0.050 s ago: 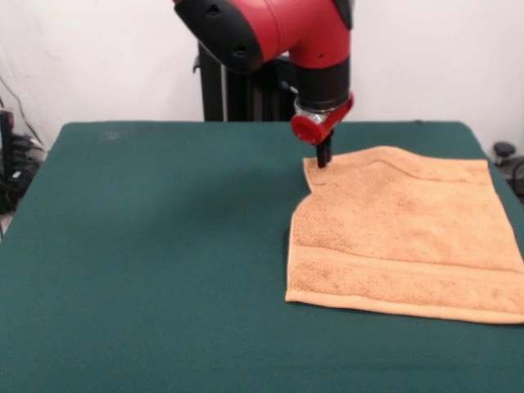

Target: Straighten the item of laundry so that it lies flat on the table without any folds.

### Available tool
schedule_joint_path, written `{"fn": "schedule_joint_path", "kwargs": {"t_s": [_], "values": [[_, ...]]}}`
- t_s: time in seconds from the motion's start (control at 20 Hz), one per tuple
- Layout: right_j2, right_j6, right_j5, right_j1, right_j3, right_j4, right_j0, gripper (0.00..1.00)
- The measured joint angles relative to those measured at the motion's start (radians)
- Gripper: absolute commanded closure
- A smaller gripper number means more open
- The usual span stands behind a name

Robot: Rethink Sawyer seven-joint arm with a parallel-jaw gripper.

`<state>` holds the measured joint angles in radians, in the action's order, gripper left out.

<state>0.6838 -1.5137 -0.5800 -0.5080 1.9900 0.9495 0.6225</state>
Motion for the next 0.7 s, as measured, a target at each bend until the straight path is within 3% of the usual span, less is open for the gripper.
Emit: {"fn": "schedule_joint_path", "kwargs": {"t_s": [0.7], "values": [[-0.001, 0.0, 0.0, 0.043, -0.03, 0.031, -0.012, 1.0]]}}
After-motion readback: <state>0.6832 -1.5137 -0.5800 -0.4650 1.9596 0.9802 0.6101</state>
